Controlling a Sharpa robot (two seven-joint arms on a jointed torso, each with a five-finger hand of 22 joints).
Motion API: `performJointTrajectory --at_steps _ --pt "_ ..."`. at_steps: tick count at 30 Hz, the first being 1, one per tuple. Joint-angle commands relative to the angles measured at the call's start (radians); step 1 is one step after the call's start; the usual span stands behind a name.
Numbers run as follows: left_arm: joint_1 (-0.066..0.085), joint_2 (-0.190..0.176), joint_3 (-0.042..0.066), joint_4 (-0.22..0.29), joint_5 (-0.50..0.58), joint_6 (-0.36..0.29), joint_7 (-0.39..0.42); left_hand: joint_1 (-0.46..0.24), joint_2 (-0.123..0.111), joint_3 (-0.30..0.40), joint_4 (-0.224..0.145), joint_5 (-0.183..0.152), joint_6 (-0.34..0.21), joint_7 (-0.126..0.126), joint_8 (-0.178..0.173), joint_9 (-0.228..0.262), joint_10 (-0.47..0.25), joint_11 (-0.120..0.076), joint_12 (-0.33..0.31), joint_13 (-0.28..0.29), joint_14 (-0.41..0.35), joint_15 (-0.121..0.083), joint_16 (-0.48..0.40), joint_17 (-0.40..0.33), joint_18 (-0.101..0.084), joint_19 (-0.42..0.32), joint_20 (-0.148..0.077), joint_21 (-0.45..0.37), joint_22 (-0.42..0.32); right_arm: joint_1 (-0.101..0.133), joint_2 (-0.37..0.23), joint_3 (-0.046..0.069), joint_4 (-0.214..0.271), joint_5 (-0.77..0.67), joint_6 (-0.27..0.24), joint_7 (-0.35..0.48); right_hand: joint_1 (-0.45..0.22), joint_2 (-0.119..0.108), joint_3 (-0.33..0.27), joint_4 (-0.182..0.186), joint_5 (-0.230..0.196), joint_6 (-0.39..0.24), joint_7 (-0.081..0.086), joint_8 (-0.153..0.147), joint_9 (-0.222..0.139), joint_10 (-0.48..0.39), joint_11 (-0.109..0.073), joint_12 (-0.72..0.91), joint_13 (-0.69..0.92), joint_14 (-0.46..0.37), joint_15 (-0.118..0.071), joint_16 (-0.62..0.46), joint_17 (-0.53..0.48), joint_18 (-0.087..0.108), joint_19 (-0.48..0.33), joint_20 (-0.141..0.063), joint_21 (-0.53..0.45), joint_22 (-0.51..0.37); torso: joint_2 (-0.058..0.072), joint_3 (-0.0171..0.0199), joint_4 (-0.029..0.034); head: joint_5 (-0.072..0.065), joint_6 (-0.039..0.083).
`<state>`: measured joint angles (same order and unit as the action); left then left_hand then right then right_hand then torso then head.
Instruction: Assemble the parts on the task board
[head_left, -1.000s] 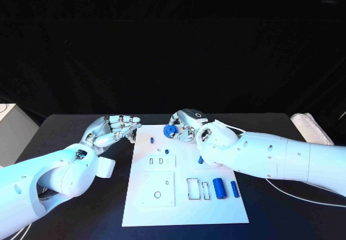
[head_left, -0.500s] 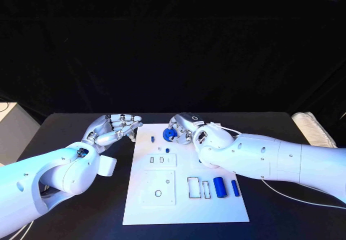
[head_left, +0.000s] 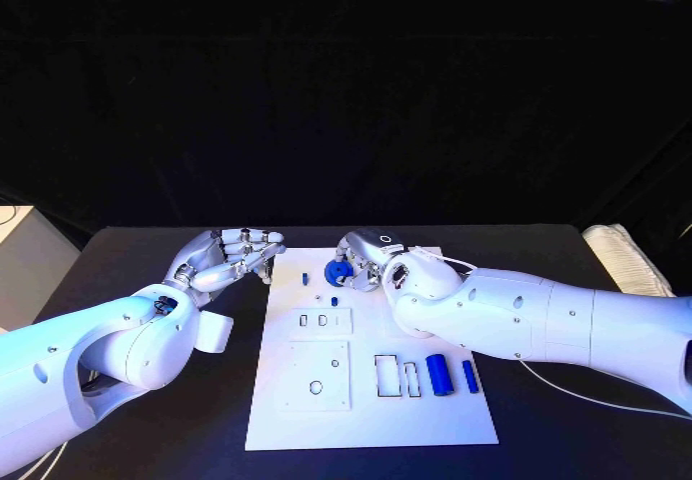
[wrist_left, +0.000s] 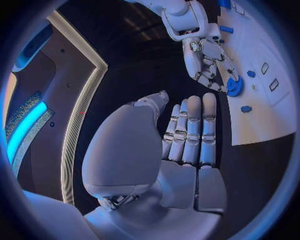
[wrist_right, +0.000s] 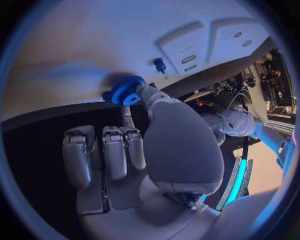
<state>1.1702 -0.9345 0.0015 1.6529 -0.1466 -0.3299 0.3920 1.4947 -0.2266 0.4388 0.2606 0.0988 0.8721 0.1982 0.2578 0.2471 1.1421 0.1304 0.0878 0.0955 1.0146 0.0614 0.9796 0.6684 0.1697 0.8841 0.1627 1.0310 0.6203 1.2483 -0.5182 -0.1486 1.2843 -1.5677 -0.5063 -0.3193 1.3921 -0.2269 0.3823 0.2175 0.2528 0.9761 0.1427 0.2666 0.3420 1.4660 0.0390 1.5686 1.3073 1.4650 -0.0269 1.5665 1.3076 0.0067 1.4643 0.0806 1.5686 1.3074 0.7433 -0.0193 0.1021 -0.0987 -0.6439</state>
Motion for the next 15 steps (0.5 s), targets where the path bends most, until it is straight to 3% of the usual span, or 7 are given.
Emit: performJointTrajectory --at_steps 1,15 --pt "0.002 0.002 0.001 0.001 -0.003 0.018 0.005 -0.004 0.003 0.005 0.001 -0.004 -0.005 -0.001 0.003 0.002 -0.006 0.002 -0.006 0.001 0.002 0.003 0.005 -0.001 0.014 -0.008 0.002 0.003 0.001 -0.003 0.006 -0.001 -0.006 -0.024 0.009 -0.013 -0.006 0.006 0.007 0.001 -0.004 0.056 -0.032 0.002 0.007 0.105 -0.006 0.002 0.263 0.106 -0.007 0.004 0.263 -0.007 0.106 -0.007 0.002 0.263 0.000 0.0001 -0.0002 0.001 0.000" --pt "0.002 0.004 0.001 -0.001 -0.003 0.021 0.002 -0.004 0.003 0.005 0.001 -0.004 -0.005 -0.001 0.003 0.002 -0.006 0.002 -0.006 0.001 0.002 0.003 0.005 -0.001 0.014 -0.008 0.002 0.003 0.001 -0.005 0.017 -0.001 -0.025 -0.032 -0.021 -0.022 -0.030 -0.009 0.007 0.005 -0.017 0.033 -0.021 -0.017 0.002 0.105 0.002 0.002 0.263 0.106 0.000 0.004 0.263 -0.007 0.106 -0.003 0.002 0.263 0.000 -0.0004 -0.0003 0.001 0.000"
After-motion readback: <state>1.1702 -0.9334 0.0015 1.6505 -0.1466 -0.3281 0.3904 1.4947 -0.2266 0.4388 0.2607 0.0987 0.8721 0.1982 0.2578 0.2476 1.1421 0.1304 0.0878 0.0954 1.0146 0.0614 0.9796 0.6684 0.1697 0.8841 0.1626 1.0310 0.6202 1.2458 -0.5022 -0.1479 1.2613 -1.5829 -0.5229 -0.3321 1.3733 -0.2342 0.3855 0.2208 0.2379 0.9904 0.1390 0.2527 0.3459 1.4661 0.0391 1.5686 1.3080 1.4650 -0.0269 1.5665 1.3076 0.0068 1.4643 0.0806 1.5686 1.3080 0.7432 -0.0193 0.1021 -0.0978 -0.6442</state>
